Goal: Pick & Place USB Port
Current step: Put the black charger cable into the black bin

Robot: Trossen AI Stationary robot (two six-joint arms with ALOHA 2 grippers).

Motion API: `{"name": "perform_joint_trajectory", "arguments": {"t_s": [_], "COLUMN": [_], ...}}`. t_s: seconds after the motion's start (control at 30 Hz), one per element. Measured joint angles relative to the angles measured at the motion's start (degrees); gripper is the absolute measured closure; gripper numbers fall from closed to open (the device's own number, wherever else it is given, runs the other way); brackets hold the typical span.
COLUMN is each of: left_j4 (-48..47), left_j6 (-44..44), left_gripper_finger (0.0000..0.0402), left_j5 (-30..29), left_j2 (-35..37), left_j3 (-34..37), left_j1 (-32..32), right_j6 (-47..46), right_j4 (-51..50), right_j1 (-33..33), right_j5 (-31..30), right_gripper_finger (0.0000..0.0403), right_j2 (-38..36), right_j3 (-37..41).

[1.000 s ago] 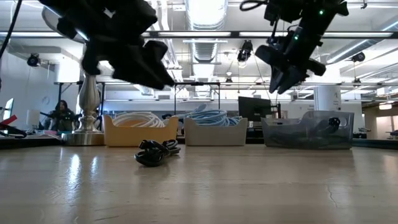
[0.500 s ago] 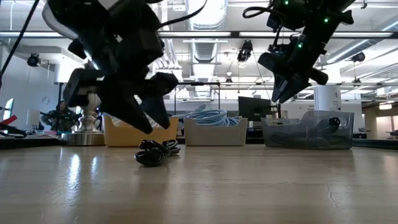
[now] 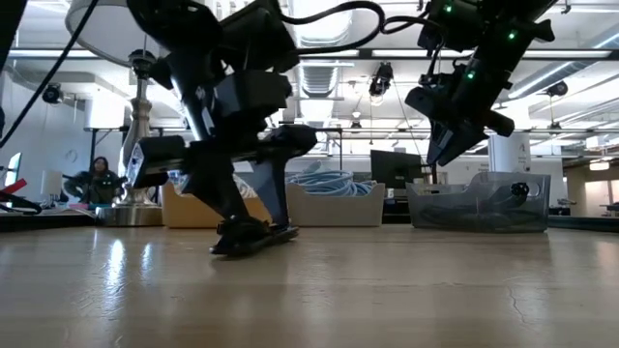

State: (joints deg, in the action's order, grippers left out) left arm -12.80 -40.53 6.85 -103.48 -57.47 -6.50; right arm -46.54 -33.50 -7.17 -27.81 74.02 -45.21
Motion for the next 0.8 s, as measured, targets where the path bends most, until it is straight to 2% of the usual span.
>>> {"name": "perform_joint_trajectory", "arguments": {"t_s": [0.2,0.57,0.8], "left_j4": [-1.7,-2.1,-3.3], "left_j6": [1.6,7.7,12.6], "left_gripper_finger": [0.0233,0.0355,0.0380], "left_j5": [-0.4,-0.3,-1.6], "left_j2": [-1.8,0.7,3.0], "left_j3": [-0.9,-0.7,-0.3], "left_j1": [0.0,0.0,0.0], "right_j6": [0.0,0.1,0.4], "right_j4": [0.0,0.1,3.8], "right_j1": [0.5,0.6,0.8], "right_j5": [0.0,-0.2,0.4], "right_gripper_finger": [0.0299,0.0314,0.0324], "right_j2": [0.0,0.0,0.0], "right_j3": [0.0,0.0,0.0]}}
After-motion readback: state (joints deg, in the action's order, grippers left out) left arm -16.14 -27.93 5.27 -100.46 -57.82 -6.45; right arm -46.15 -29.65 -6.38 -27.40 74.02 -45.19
